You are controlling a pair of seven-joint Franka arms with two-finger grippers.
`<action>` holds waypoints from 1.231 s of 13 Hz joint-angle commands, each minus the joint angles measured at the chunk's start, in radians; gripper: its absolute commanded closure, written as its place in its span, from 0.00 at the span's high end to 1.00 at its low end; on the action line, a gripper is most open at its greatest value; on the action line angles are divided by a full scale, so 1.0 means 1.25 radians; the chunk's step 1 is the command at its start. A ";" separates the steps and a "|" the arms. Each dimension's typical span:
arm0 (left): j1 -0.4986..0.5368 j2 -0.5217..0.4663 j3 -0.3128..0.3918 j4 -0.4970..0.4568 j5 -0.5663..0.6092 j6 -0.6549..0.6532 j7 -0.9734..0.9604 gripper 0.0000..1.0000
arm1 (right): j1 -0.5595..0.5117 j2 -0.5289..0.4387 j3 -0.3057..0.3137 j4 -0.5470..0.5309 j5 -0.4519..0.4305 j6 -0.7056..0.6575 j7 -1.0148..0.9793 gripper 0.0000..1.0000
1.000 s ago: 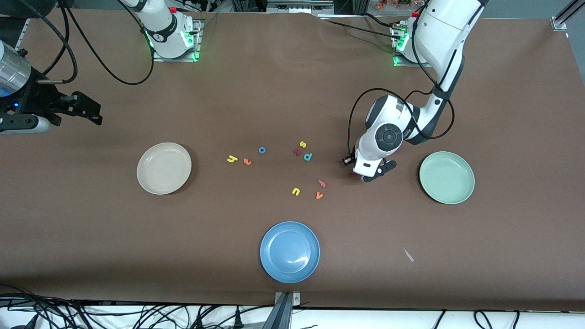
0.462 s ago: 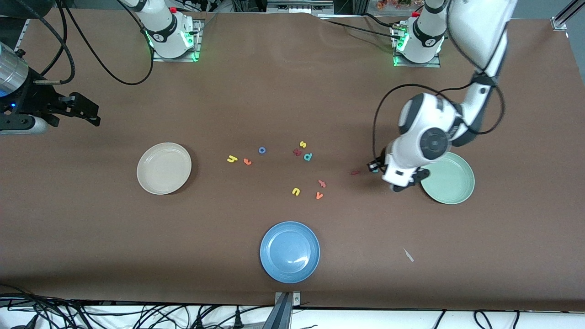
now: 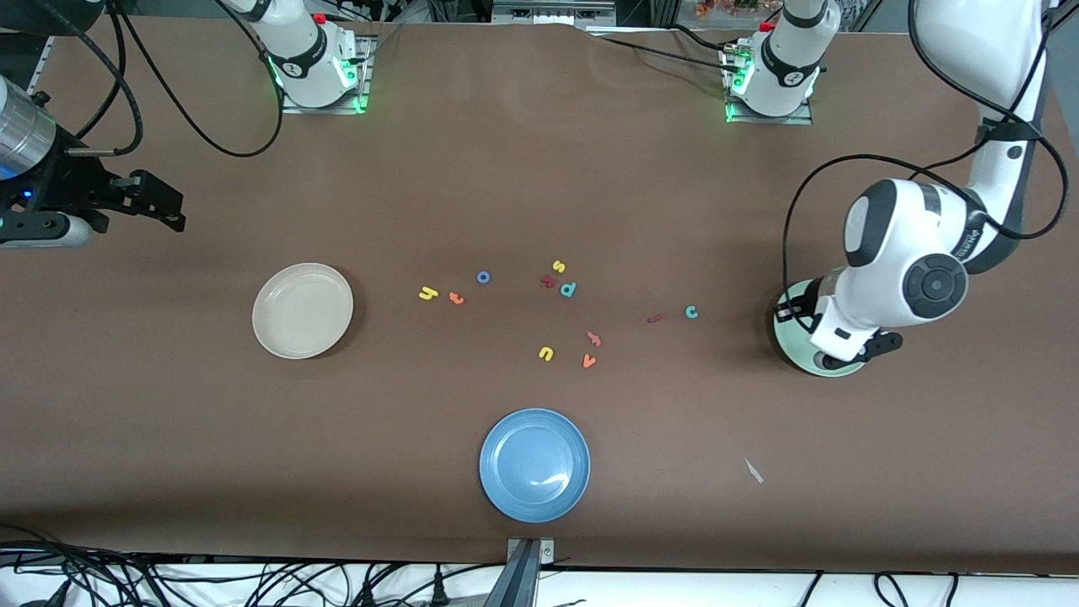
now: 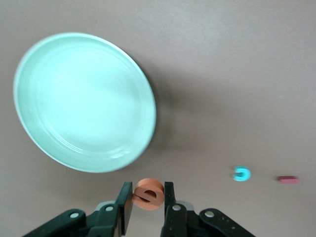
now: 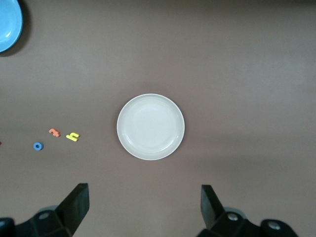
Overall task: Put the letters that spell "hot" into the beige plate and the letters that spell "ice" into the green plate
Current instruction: 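Lower the orange letter onto the green plate and open the left gripper, then reach the left gripper to the cyan letter while the right gripper reaches yellow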
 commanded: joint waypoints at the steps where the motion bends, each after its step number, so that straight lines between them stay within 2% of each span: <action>1: 0.032 0.002 -0.007 0.005 0.024 -0.011 0.124 0.00 | 0.019 0.017 0.005 0.009 0.013 -0.014 -0.005 1.00; 3: 0.072 0.022 -0.007 0.005 0.027 -0.005 0.214 0.00 | 0.028 0.030 0.005 0.011 0.014 -0.013 -0.005 1.00; 5: 0.105 0.055 -0.007 -0.001 0.050 0.041 0.283 0.00 | 0.033 0.053 0.005 0.011 0.046 -0.010 -0.005 1.00; 7: 0.140 0.098 -0.007 -0.003 0.098 0.101 0.316 0.00 | 0.036 0.071 0.005 0.009 0.065 0.001 -0.005 1.00; 9: 0.150 0.127 -0.007 -0.004 0.103 0.151 0.335 0.00 | 0.051 0.090 0.005 0.000 0.067 0.029 0.002 1.00; 10: 0.158 0.146 -0.007 -0.003 0.103 0.184 0.346 0.04 | 0.061 0.114 0.005 0.000 0.067 0.033 0.007 1.00; 11: 0.167 0.160 -0.007 -0.002 0.103 0.210 0.358 0.22 | 0.063 0.130 0.012 -0.014 0.068 0.034 0.019 1.00; 12: 0.175 0.169 -0.007 0.000 0.103 0.221 0.374 0.45 | 0.063 0.128 0.025 -0.058 0.067 0.078 0.027 1.00; 14: 0.187 0.166 -0.007 0.004 0.103 0.221 0.411 0.87 | 0.063 0.101 0.047 -0.186 0.067 0.227 0.026 1.00; 15: 0.185 0.161 -0.008 0.007 0.102 0.216 0.413 1.00 | 0.065 0.102 0.060 -0.220 0.066 0.277 0.033 1.00; 16: 0.181 0.157 -0.010 0.010 0.102 0.215 0.408 1.00 | 0.063 0.111 0.074 -0.226 0.064 0.290 0.049 1.00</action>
